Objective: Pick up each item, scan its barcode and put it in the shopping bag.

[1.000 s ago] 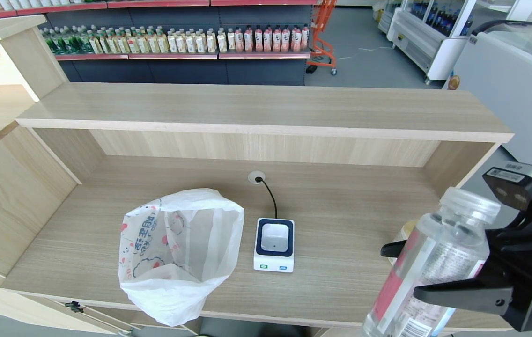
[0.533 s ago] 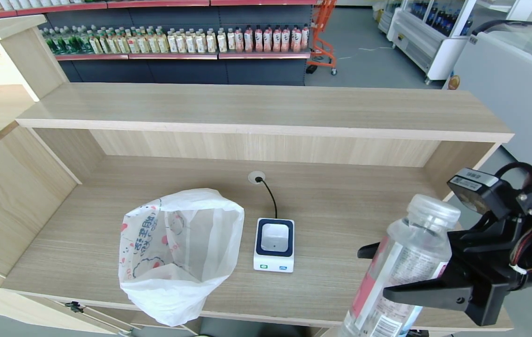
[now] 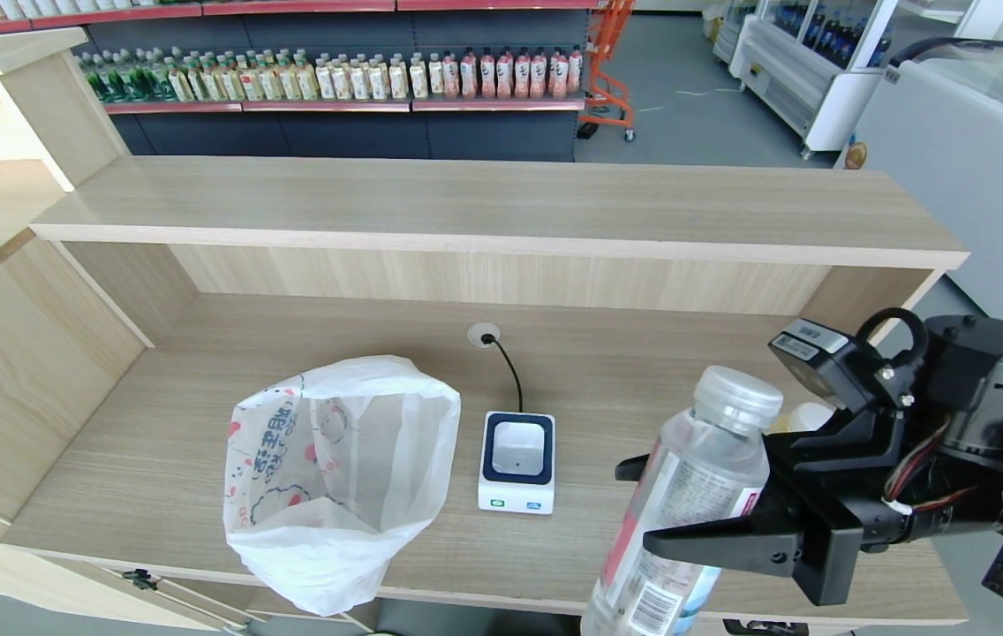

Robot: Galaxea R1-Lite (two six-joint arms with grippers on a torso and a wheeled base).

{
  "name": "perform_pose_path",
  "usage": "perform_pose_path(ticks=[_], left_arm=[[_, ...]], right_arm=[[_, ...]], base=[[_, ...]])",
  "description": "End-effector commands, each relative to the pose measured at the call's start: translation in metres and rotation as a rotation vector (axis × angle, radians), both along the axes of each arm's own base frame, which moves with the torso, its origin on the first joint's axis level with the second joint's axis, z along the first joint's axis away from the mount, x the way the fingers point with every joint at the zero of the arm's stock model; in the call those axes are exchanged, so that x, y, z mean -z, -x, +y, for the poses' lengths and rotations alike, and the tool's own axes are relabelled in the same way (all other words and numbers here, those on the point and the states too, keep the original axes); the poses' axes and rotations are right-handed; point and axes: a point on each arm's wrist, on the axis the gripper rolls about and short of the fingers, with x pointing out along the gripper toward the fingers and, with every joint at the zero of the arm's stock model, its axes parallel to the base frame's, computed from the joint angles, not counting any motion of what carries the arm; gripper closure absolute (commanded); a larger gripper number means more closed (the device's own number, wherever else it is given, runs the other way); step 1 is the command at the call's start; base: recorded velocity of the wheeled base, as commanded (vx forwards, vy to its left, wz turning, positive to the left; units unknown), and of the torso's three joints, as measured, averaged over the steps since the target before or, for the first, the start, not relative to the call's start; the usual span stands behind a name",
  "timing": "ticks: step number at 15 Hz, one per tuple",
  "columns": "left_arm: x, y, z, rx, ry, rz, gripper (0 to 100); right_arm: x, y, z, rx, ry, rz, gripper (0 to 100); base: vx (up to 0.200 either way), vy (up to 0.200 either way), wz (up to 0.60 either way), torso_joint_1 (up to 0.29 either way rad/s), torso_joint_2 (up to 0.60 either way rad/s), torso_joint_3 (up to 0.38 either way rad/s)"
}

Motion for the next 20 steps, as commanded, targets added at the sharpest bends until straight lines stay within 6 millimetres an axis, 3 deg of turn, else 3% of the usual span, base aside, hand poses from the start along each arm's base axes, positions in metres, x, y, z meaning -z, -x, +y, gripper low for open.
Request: perform_pose_path(ticks=[1,17,20], left_arm=[[0.000,0.000,0.000,0.000,0.001,-0.001,0],[0.000,0.000,0.000,0.000,0.001,-0.001,0],[0.000,0.000,0.000,0.000,0.001,-0.001,0]], right_arm=[[0.004,-0.003,0.006,-0.012,0.007,0.011,100],[0.004,0.000,0.014,-0.044,0.009,0.014,100],[-0.010,0.005,0.000,0.099,0.001,-0.011,100]], base=[[0.000,0.000,0.00,0.000,0.00,0.000],[0.000,0.000,0.00,0.000,0.00,0.000],[0.000,0.000,0.00,0.000,0.00,0.000]])
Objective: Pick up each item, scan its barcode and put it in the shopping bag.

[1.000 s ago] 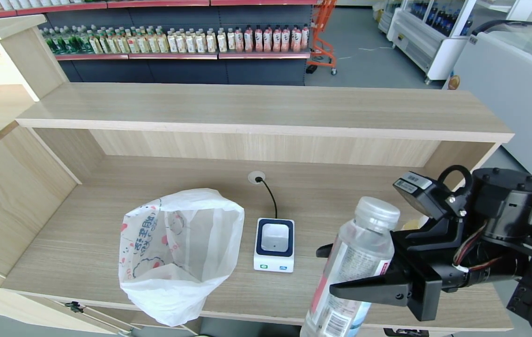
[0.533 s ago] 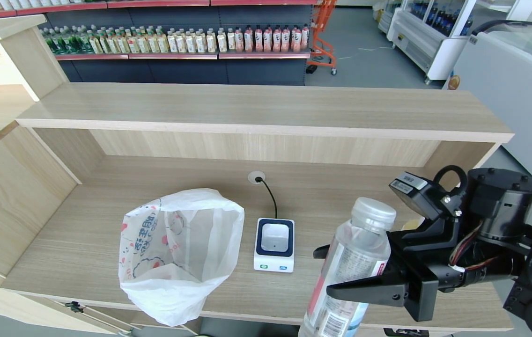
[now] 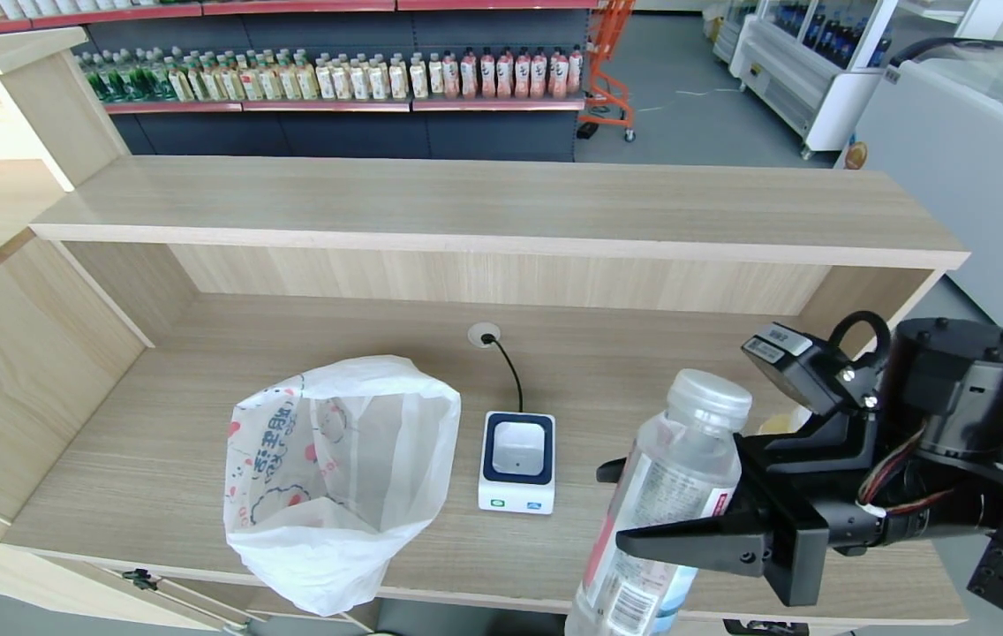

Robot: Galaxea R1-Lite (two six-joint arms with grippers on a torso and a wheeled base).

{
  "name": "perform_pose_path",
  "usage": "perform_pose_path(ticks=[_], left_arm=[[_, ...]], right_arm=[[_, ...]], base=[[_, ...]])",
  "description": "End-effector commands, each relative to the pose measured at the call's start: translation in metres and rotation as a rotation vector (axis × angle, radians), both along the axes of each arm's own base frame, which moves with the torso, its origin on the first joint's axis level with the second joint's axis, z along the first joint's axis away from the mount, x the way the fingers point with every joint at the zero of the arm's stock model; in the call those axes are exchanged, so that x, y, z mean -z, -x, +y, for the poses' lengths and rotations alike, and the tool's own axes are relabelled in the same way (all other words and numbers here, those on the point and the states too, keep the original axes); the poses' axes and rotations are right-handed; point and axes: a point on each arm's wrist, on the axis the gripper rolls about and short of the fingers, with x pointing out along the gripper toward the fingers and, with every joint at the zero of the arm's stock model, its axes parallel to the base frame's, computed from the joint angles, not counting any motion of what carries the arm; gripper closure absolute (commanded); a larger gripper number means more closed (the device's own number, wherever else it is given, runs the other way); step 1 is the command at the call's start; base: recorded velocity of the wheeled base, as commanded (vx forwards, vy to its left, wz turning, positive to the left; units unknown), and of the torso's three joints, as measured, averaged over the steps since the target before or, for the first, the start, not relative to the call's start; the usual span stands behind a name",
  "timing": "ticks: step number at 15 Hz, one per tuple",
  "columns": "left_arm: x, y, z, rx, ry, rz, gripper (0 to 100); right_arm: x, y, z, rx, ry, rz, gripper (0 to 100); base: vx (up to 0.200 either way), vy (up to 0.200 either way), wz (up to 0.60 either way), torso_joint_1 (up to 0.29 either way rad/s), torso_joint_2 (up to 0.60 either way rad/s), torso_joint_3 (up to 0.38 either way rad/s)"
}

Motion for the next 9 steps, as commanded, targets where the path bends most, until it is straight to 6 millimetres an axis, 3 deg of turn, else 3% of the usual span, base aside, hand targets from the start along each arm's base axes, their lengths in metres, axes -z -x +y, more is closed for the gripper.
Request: perform_pose_path(ticks=[1,6,9], left_arm=[[0.000,0.000,0.000,0.000,0.000,-0.001,0],[0.000,0.000,0.000,0.000,0.000,-0.001,0],[0.000,0.000,0.000,0.000,0.000,-0.001,0]], right_arm=[[-0.015,0.007,-0.014,0.153,-0.007,-0.039,100],[-0.021,0.011,-0.035,0.639,0.043,-0.102,100],[-0.017,0.014,-0.040,0.833,0.060,0.087,100]], base=[[0.000,0.000,0.00,0.000,0.00,0.000],[0.000,0.000,0.00,0.000,0.00,0.000],[0.000,0.000,0.00,0.000,0.00,0.000]])
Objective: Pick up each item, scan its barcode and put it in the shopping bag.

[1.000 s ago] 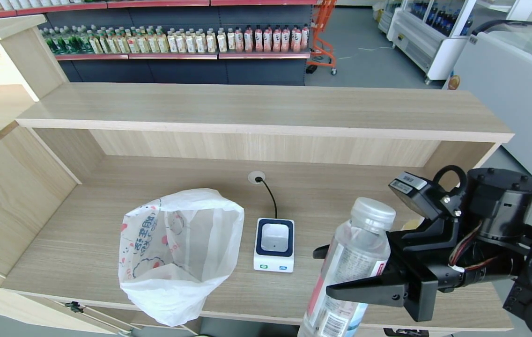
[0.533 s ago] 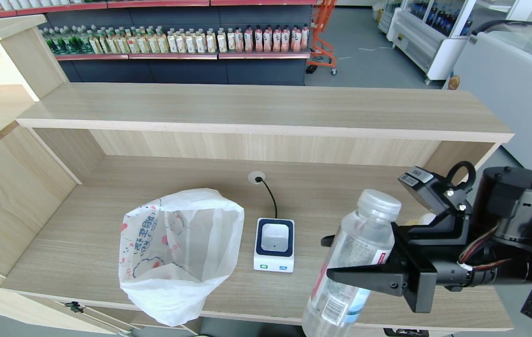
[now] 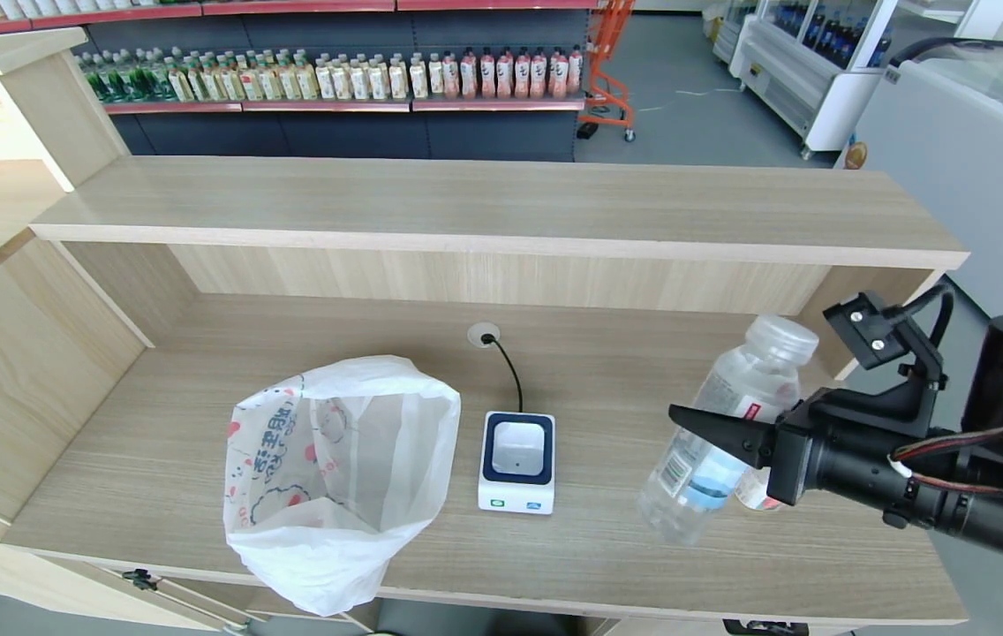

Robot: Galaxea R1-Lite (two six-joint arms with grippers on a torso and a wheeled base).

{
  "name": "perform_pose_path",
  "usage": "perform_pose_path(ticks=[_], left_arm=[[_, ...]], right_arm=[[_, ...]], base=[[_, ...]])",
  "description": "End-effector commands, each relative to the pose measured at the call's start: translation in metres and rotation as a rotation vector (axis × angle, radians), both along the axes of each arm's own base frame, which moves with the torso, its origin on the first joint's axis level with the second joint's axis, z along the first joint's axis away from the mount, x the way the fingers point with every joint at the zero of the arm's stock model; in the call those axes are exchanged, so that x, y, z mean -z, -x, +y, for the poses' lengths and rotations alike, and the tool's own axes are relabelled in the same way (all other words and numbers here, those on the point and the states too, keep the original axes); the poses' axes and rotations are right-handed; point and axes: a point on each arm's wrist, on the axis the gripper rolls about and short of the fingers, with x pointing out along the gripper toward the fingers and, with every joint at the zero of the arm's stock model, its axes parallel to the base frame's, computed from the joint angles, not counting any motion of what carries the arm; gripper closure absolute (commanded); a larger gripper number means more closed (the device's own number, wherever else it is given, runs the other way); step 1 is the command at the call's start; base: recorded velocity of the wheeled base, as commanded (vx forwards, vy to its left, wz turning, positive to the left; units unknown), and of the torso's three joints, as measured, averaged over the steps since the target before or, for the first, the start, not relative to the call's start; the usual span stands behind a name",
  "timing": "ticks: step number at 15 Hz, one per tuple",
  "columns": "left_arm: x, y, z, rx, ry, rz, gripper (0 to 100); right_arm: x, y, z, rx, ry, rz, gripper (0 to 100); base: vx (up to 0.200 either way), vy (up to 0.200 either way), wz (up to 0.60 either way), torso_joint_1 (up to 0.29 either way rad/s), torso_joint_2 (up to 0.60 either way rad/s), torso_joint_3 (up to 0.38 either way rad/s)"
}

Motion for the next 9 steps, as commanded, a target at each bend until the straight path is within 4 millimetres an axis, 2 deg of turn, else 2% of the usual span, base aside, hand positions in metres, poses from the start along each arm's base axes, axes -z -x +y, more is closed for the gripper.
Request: perform_pose_path(ticks=[1,9], left_arm=[[0.0000,0.0000,0.0000,0.000,0.001,-0.001,0],[0.0000,0.0000,0.0000,0.000,0.001,-0.001,0]], right_arm=[[-0.0052,0.0103,-0.0044,0.080,-0.090,0.094,100],[0.0014,0.0152,-0.0108,0.211,-0.165,0.302,100]], base=[[0.000,0.000,0.00,0.000,0.00,0.000],[0.000,0.000,0.00,0.000,0.00,0.000]])
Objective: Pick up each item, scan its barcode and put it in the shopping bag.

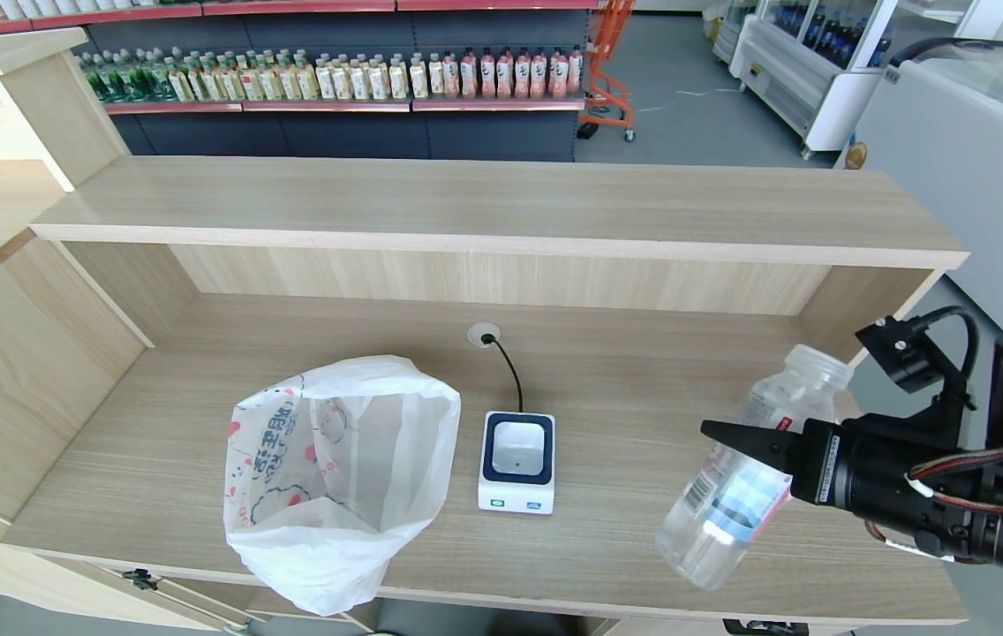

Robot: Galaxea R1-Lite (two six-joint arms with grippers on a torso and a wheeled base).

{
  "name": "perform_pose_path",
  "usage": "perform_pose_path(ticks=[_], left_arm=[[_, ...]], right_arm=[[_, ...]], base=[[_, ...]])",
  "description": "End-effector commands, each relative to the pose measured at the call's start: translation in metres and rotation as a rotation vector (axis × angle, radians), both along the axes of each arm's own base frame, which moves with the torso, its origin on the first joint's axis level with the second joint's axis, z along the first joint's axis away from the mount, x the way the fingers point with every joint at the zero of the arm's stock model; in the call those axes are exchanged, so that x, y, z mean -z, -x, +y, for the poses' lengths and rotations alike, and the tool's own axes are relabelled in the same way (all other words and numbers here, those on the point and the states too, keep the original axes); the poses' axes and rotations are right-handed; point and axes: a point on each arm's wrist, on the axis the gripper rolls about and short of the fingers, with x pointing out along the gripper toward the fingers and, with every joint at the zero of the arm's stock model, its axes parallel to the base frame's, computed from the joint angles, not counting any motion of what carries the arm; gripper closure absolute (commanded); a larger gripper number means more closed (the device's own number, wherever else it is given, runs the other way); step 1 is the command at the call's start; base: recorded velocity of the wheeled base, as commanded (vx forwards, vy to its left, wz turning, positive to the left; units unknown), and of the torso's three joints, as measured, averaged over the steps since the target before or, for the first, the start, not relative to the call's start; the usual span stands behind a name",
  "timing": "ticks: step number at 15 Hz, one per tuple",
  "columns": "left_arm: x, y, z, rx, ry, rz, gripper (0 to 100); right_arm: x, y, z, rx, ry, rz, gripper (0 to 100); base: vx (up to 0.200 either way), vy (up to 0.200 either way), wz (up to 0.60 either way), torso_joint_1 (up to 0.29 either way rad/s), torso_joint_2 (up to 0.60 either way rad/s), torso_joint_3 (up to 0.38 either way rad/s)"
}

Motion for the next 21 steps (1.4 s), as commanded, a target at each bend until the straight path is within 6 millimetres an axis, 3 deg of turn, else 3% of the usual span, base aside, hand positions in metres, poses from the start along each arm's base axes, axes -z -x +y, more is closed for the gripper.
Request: perform_pose_path(ticks=[1,6,17,21], left_arm=[[0.000,0.000,0.000,0.000,0.000,-0.001,0],[0.000,0.000,0.000,0.000,0.000,-0.001,0],[0.000,0.000,0.000,0.000,0.000,-0.001,0],[0.000,0.000,0.000,0.000,-0.001,-0.001,0]], right_arm=[[-0.002,0.001,0.000,0.006,-0.008,-0.002,100],[-0.012,0.007,0.003,-0.033,-0.002,-0.075,100],[-0.012,0.012,0.010,-0.102,0.068,-0.132,100],[-0.011,0.011,0.011,-0.108,0.098,-0.146,100]], base=[[0.000,0.000,0.00,0.000,0.00,0.000],[0.000,0.000,0.00,0.000,0.00,0.000],[0.000,0.000,0.00,0.000,0.00,0.000],[0.000,0.200,0.00,-0.006,0.00,0.005]])
